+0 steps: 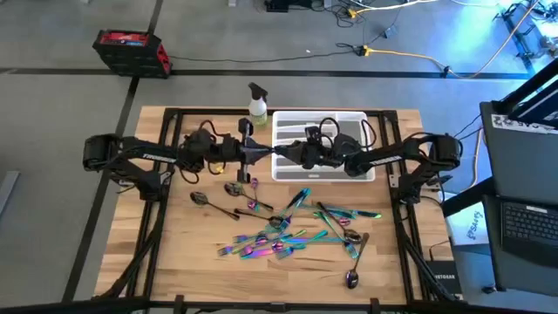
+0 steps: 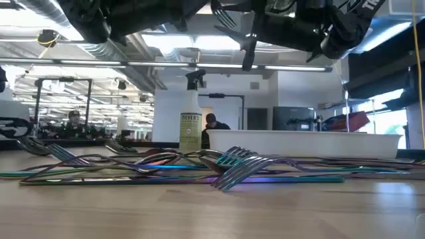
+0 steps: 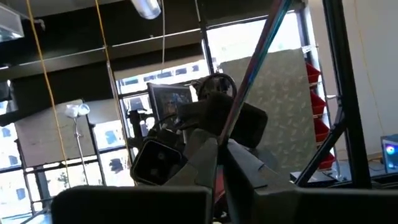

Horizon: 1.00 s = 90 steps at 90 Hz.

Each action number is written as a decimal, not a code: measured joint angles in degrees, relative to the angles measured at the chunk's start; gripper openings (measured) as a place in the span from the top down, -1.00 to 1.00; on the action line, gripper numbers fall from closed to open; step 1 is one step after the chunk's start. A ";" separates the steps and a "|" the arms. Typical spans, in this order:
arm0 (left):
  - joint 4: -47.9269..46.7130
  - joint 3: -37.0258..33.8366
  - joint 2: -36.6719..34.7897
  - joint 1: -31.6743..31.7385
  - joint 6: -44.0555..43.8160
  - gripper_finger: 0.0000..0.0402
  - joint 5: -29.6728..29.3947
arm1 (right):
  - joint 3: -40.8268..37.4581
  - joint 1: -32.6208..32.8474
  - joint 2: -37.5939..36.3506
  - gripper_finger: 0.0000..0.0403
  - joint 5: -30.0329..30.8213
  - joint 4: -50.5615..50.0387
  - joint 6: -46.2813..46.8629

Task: Sort silverware
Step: Put the blue fork on the white silverware tray

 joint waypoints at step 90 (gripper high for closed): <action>-2.23 0.17 -0.26 0.02 3.00 1.00 -0.67 | -0.07 0.00 0.02 1.00 3.76 5.42 1.14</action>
